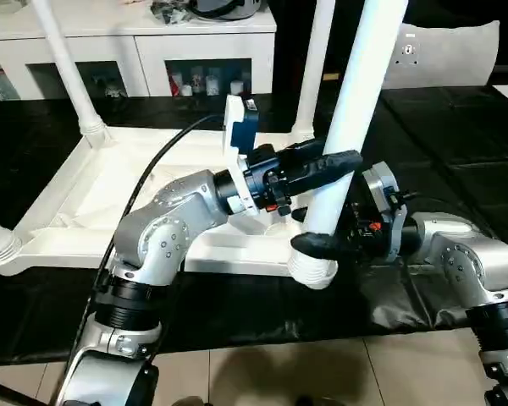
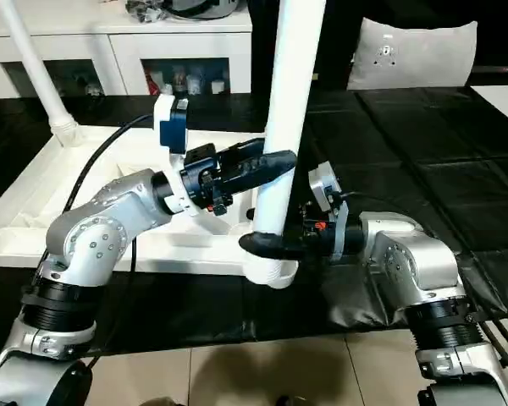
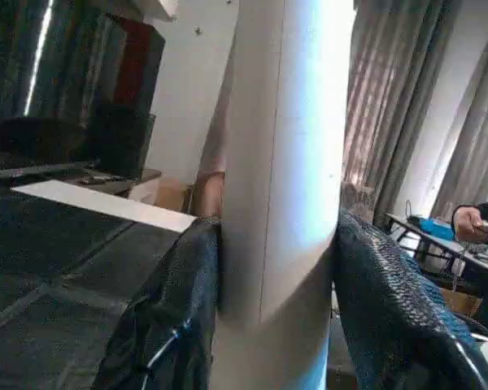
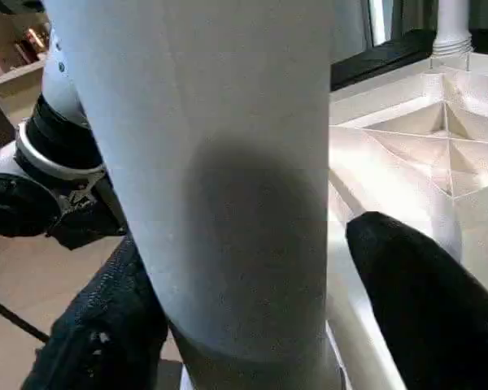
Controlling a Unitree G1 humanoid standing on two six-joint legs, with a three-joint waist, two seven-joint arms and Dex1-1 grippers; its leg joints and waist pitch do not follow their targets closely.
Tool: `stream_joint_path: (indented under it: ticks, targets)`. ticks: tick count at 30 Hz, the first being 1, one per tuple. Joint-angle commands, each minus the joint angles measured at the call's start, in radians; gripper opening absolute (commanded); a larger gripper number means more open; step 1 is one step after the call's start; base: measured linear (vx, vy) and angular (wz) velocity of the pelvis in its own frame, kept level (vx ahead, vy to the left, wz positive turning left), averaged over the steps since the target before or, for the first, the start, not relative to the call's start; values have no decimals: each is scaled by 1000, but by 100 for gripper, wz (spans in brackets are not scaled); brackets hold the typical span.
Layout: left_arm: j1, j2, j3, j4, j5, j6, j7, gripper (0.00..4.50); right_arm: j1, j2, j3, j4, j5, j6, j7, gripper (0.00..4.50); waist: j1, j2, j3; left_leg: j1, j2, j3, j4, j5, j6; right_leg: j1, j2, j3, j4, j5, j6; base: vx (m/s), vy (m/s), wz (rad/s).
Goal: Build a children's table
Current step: Pick table leg
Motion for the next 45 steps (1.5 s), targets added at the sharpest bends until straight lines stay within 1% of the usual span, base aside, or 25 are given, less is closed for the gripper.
stream_joint_path:
  ticks: [1,3,5,6,7,10,11,12,13,25,26,28,30,31,32,33,35,36,37,38,39,41,42,44,45]
  targets:
    - [6,5,-8,-26,8,-6,-8,179,-21,-7,8,4,2,6,12,311,0,-26,-73,-2,29,1,-68,-176,81,64,-42,43,-77,-500,-74,0,0,0]
    - [5,4,-9,-25,10,-8,-9,179,-22,-5,8,4,4,8,15,286,0,-27,-74,-2,28,2,-68,-178,80,64,-41,43,-77,-508,-69,0,0,0]
    - [5,3,-9,-24,12,-9,-10,179,-22,-3,9,3,5,10,18,273,0,-27,-73,-2,28,1,-68,-176,79,64,-42,42,-78,-513,-66,0,0,0]
    - [5,3,-10,-24,12,-9,-10,179,-22,-3,9,3,5,10,19,260,0,-26,-74,-2,28,1,-68,-175,78,64,-41,42,-78,-511,-65,0,0,0]
    - [4,3,-10,-23,13,-10,-10,179,-22,-1,10,3,6,11,21,260,0,-27,-74,-3,28,1,-67,-175,79,64,-41,42,-78,-511,-65,0,0,0]
    - [4,2,-12,-22,14,-13,-9,179,-21,0,12,4,6,14,25,223,1,-26,-75,-3,28,2,-67,-166,81,65,-41,43,-76,-495,-71,0,0,0]
    - [4,1,-13,-21,16,-16,-7,179,-21,2,13,5,5,18,27,223,1,-27,-75,-3,29,1,-67,-166,83,65,-41,43,-75,-492,-74,0,0,0]
    - [3,1,-13,-20,16,-16,-7,179,-21,2,13,5,5,19,27,209,2,-26,-75,-2,29,1,-67,-165,83,65,-42,44,-74,-491,-75,0,0,0]
    - [3,1,-13,-20,16,-16,-6,178,-21,2,13,6,4,20,28,205,1,-26,-75,-3,30,1,-68,-164,83,65,-42,44,-74,-488,-76,0,0,0]
    - [-1,-3,-12,-17,11,-3,-9,177,-22,3,14,14,1,22,26,198,2,-26,-75,-2,29,1,-67,-165,82,66,-42,44,-73,-483,-80,0,0,0]
    - [0,1,-18,-23,15,4,-6,177,-23,6,14,19,-8,14,15,198,3,-25,-76,-3,30,1,-67,-163,81,66,-42,44,-72,-483,-80,0,0,0]
    - [0,4,-22,-27,18,10,-4,177,-24,9,13,22,-15,7,7,198,2,-26,-76,-3,28,2,-66,-162,81,66,-42,44,-73,-486,-78,0,0,0]
    - [1,-6,-26,-30,17,13,-3,177,-29,16,15,33,-22,1,-5,198,2,-25,-76,-4,29,1,-67,-160,81,66,-42,43,-73,-482,-82,0,0,0]
    - [1,-8,-26,-29,17,11,-2,177,-30,17,15,34,-22,0,-6,198,2,-24,-76,-2,29,1,-67,-161,81,65,-42,44,-73,-480,-83,0,0,0]
    - [1,-8,-26,-29,18,11,-2,212,-30,17,15,34,-22,0,-6,198,2,-25,-76,-3,30,1,-67,-160,82,66,-42,44,-72,-477,-84,0,0,0]
    - [1,-9,-33,-22,38,-7,3,247,-30,20,14,35,-24,-1,-10,198,2,-23,-76,-2,30,1,-67,-161,82,65,-41,44,-72,-475,-85,0,0,0]
    - [1,-8,-38,-20,48,-15,3,247,-30,20,14,35,-24,-1,-11,198,2,-23,-77,-2,31,0,-68,-161,82,66,-41,45,-71,-466,-87,0,0,0]
    - [3,-8,-40,-19,48,-17,-1,214,-30,21,14,35,-24,-1,-13,196,2,-24,-76,-2,31,0,-68,-161,82,67,-42,45,-71,-464,-87,0,0,0]
    - [3,-8,-40,-19,48,-17,-1,214,-30,21,14,35,-24,-1,-13,196,2,-24,-76,-2,30,1,-67,-163,81,67,-42,45,-71,-470,-86,0,0,0]
    - [4,-12,-34,-16,49,-18,8,213,-30,22,13,34,-24,-2,-13,195,3,-23,-77,-2,30,1,-67,-161,81,67,-43,45,-70,-469,-87,0,0,0]
    - [3,-13,-32,-14,48,-16,11,221,-30,22,13,34,-24,-2,-14,195,2,-24,-76,-3,30,1,-67,-160,82,67,-41,45,-70,-466,-87,0,0,0]
    - [3,-13,-32,-13,50,-18,13,214,-30,21,12,34,-24,-2,-14,195,3,-24,-77,-2,30,1,-67,-158,82,67,-42,45,-71,-465,-88,0,0,0]
    - [1,-15,-29,-7,54,-20,21,185,-30,22,12,34,-25,-2,-14,194,3,-23,-77,-2,30,1,-66,-158,82,67,-42,45,-71,-464,-89,0,0,0]
    - [-2,-19,-25,3,62,-26,26,192,-30,22,11,35,-26,-3,-12,194,2,-23,-76,-3,30,1,-67,-161,83,67,-41,45,-71,-465,-88,0,0,0]
    - [-3,-20,-22,5,62,-26,27,186,-30,22,10,35,-27,-3,-12,193,2,-24,-76,-2,29,1,-66,-164,82,67,-42,44,-73,-474,-85,0,0,0]
